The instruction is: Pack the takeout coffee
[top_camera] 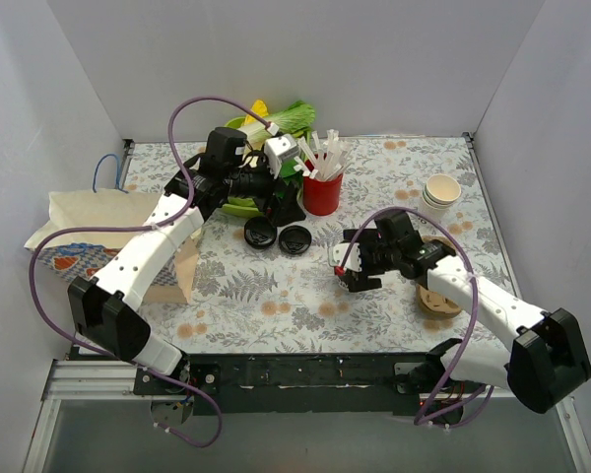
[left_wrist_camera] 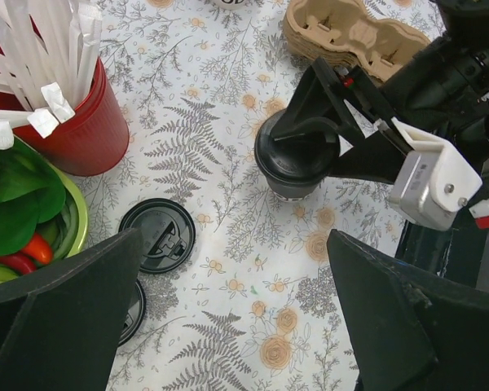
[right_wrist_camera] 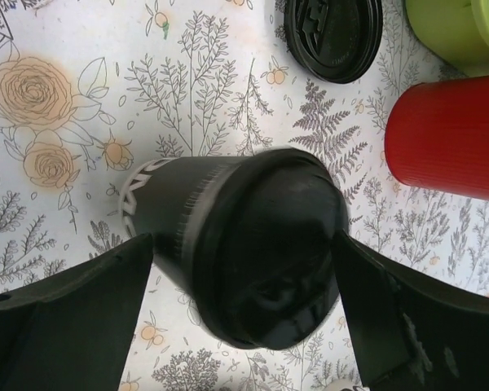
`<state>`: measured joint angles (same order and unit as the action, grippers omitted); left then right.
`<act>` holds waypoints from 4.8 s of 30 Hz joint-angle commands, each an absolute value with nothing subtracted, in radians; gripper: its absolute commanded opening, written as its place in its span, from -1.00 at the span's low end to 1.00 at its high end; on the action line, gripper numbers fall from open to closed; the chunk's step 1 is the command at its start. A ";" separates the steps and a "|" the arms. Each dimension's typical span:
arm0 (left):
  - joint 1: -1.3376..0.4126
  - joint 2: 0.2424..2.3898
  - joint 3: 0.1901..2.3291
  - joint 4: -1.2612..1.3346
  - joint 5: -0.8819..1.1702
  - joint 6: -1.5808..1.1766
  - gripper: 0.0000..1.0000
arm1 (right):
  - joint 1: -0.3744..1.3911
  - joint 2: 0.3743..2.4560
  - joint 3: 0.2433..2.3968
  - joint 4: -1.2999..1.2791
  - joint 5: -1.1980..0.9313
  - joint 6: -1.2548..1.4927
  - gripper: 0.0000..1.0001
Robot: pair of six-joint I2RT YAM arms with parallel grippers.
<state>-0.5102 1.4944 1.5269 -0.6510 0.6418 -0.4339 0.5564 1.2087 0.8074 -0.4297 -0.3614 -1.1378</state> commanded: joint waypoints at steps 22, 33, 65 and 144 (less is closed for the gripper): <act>-0.503 1.479 1.488 -0.638 0.637 -0.468 0.96 | 0.712 1.288 0.571 0.337 0.061 -1.155 0.86; -0.494 1.508 1.516 -0.641 0.621 -0.468 0.97 | 0.667 1.503 0.722 0.385 0.061 -1.203 0.86; -0.489 1.525 1.526 -0.626 0.627 -0.479 0.96 | 0.526 1.586 0.811 0.379 0.160 -1.155 0.92; -0.488 1.483 1.459 -0.589 0.676 -0.520 0.96 | -0.114 1.413 1.114 -1.037 -0.109 -0.356 0.24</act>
<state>-0.4927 1.5265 1.4734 -0.5949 0.6868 -0.5316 -0.1112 1.4166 1.1286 -1.0142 -0.1081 -0.3683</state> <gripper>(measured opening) 0.982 0.620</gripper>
